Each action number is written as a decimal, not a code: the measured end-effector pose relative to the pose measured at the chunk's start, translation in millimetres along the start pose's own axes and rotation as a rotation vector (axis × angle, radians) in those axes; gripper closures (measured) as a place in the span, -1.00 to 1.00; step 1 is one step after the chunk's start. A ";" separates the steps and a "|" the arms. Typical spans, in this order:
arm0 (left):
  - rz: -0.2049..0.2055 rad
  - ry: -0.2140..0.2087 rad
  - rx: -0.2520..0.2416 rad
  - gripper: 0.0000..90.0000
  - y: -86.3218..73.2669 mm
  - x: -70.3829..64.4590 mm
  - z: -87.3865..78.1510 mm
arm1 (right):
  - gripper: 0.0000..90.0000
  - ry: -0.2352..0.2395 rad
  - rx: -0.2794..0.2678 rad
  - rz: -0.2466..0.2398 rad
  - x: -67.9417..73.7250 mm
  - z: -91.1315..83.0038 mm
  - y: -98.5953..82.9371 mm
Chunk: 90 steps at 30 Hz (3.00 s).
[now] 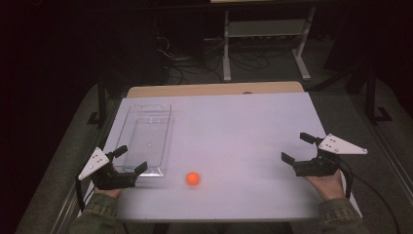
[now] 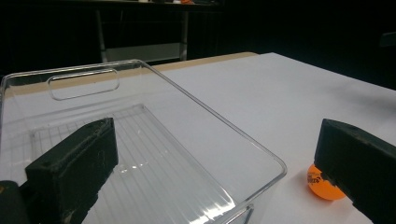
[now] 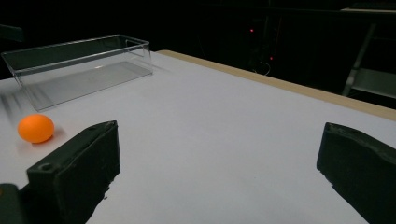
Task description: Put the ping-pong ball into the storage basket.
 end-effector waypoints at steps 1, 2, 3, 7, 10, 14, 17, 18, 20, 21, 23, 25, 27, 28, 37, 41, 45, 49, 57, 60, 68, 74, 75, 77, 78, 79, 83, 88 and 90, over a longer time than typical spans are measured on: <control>0.001 -0.001 0.001 -1.00 0.0 -0.2 0.0 | -1.00 -0.002 0.001 -0.002 -0.3 0.0 -0.2; 0.001 -0.001 0.001 -1.00 0.0 -0.2 0.0 | -1.00 -0.001 -0.001 0.000 -0.4 0.0 -0.4; 0.003 0.001 0.000 -1.00 0.5 -0.6 -0.4 | -1.00 0.001 -0.001 0.004 -0.2 0.2 -0.7; -0.006 0.006 -0.005 -1.00 1.8 -2.4 -2.1 | -1.00 0.000 0.004 0.003 0.5 0.3 -1.8; 0.020 0.008 -0.004 -1.00 5.1 -8.7 -3.4 | -1.00 -0.001 0.006 0.001 -0.3 0.0 -2.2; 0.041 0.003 0.016 -1.00 8.2 -11.5 0.0 | -1.00 -0.004 0.002 0.001 -1.1 -0.4 -2.0; 0.075 0.002 0.040 -1.00 9.8 -14.2 2.3 | -1.00 -0.003 -0.001 -0.003 0.8 -1.2 -1.2; 0.085 0.000 0.045 -1.00 10.8 -15.3 2.9 | -1.00 -0.002 -0.001 -0.005 1.4 -1.2 -1.1; 0.099 -0.005 0.054 -1.00 12.8 -17.4 3.9 | -1.00 0.000 0.001 -0.006 2.3 -0.9 -1.3; 0.109 -0.007 0.059 -1.00 13.8 -18.6 4.2 | -1.00 0.000 0.002 -0.007 2.5 -0.8 -1.3; 0.129 -0.009 0.061 -1.00 16.4 -20.2 5.0 | -1.00 0.001 0.000 -0.007 2.9 -0.6 -1.1; 0.130 -0.014 0.064 -1.00 19.2 -21.8 5.3 | -1.00 0.003 0.000 -0.010 3.2 -0.3 -1.1; 0.147 -0.019 0.067 -1.00 21.8 -23.4 5.3 | -1.00 0.003 0.001 -0.012 3.6 -0.2 -1.2; 0.152 -0.020 0.069 -1.00 22.9 -24.4 5.6 | -1.00 0.003 0.001 -0.012 3.8 -0.1 -1.2; 0.191 -0.031 0.087 -1.00 33.2 -27.9 7.4 | -1.00 0.001 0.000 -0.010 4.2 -0.6 -1.0; 0.206 -0.033 0.100 -1.00 37.2 -29.5 9.6 | -1.00 -0.009 0.008 -0.017 4.0 0.0 -1.6; 0.214 -0.047 0.100 -1.00 42.6 -32.7 11.6 | -1.00 -0.007 0.010 -0.020 4.5 0.3 -1.6; 0.240 -0.066 0.110 -1.00 47.2 -39.0 14.2 | -1.00 -0.008 0.014 -0.021 4.5 0.6 -2.1; 0.281 -0.097 0.136 -1.00 55.7 -45.9 19.6 | -1.00 -0.009 0.019 -0.023 4.7 1.3 -2.4; 0.285 -0.103 0.143 -1.00 57.5 -47.5 20.9 | -1.00 -0.008 0.020 -0.023 4.5 1.4 -2.5; 0.298 -0.122 0.173 -1.00 61.1 -49.1 24.9 | -1.00 -0.005 0.019 -0.026 5.4 1.7 -2.3; 0.311 -0.140 0.199 -1.00 61.5 -51.4 29.3 | -1.00 0.001 0.025 -0.027 6.2 2.3 -2.7; 0.310 -0.144 0.203 -1.00 61.4 -52.3 30.1 | -1.00 0.000 0.025 -0.028 6.2 2.4 -2.8; 0.318 -0.149 0.212 -1.00 61.3 -53.3 31.6 | -1.00 0.000 0.027 -0.029 6.1 2.4 -2.9; 0.324 -0.153 0.219 -1.00 61.3 -53.8 32.3 | -1.00 0.001 0.026 -0.028 6.1 2.4 -2.9; 0.326 -0.155 0.221 -1.00 61.4 -54.5 33.3 | -1.00 0.001 0.026 -0.029 6.1 2.4 -2.9; 0.336 -0.166 0.236 -1.00 61.7 -57.1 36.4 | -1.00 0.001 0.029 -0.029 6.2 2.7 -3.2; 0.350 -0.181 0.253 -1.00 61.8 -60.3 39.0 | -1.00 0.007 0.031 -0.032 7.1 3.1 -3.3; 0.355 -0.187 0.262 -1.00 61.8 -61.3 40.2 | -1.00 0.009 0.033 -0.031 7.3 3.3 -3.5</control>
Point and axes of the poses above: each handheld gripper's, and its own axes: z roughly forward along the jaws, y roughly out of its top, x roughly to its left, the point moved 5 cm from there along z, roughly forward along the jaws, and after that the axes turned 8 degrees about y, right-handed, at the moved point
